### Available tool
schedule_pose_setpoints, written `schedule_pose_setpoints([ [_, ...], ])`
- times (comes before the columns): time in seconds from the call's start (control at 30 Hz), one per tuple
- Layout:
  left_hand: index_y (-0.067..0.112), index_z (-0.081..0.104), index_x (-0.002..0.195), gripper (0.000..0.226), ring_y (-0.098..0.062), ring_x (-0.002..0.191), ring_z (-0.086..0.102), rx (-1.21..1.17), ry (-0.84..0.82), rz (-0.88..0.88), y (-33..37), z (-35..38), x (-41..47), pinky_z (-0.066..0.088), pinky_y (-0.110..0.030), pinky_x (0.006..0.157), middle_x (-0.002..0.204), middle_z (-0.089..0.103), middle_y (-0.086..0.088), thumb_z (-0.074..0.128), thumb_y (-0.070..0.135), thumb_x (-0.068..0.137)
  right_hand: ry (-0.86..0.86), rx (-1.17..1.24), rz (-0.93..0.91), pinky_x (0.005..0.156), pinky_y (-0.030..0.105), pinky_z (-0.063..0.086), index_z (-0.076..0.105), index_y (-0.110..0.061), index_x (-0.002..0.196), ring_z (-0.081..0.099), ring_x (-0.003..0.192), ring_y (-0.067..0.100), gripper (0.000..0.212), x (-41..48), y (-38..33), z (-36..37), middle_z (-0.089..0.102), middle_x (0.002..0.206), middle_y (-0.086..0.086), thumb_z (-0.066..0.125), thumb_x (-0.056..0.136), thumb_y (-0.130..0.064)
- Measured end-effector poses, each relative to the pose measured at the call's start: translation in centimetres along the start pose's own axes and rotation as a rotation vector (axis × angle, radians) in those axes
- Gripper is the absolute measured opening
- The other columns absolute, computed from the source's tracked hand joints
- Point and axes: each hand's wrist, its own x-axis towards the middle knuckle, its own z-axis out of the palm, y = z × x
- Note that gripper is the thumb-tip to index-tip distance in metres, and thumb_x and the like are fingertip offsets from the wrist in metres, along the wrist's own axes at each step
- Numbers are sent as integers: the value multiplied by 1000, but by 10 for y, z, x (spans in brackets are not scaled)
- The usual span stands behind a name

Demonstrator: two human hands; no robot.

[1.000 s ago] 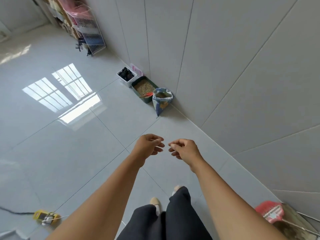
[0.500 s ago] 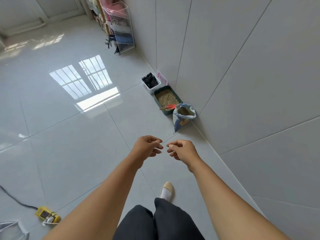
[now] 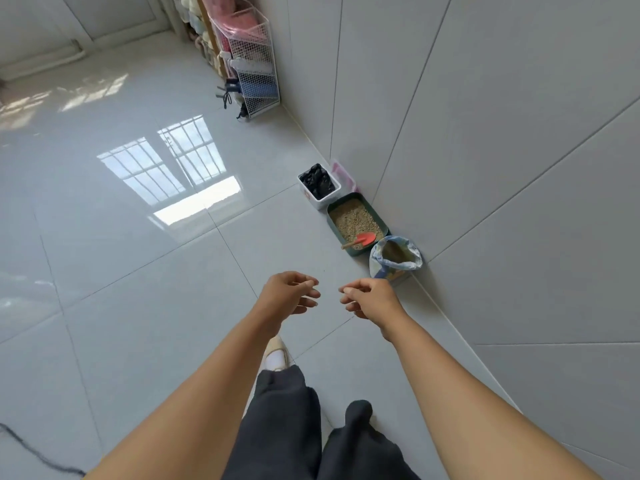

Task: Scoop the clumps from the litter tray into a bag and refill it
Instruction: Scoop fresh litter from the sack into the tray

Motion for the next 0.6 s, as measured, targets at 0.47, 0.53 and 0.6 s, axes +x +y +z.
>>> schedule_pose_setpoints([
  [0.47, 5, 68, 104, 19, -17, 74, 67, 228, -175, 32, 121, -84, 153, 54, -27, 75, 94, 72, -11, 56, 17, 95, 119, 145, 64, 69, 21, 52, 71, -11, 102, 63, 70, 10, 17, 115, -117, 44, 72, 86, 2, 54, 97, -13],
  [0.53, 5, 67, 103, 18, -17, 73, 66, 250, -203, 29, 140, -81, 181, 54, -27, 75, 93, 71, -10, 55, 16, 96, 145, 158, 81, 68, 21, 52, 71, -12, 101, 63, 70, 10, 16, 141, -127, 36, 72, 86, 3, 55, 97, -13],
  [0.6, 5, 67, 103, 17, -16, 71, 66, 272, -211, 26, 156, -81, 203, 54, -26, 74, 92, 71, -9, 55, 16, 95, 156, 172, 95, 67, 22, 51, 70, -11, 100, 63, 69, 10, 16, 162, -137, 30, 72, 87, 5, 55, 97, -11],
])
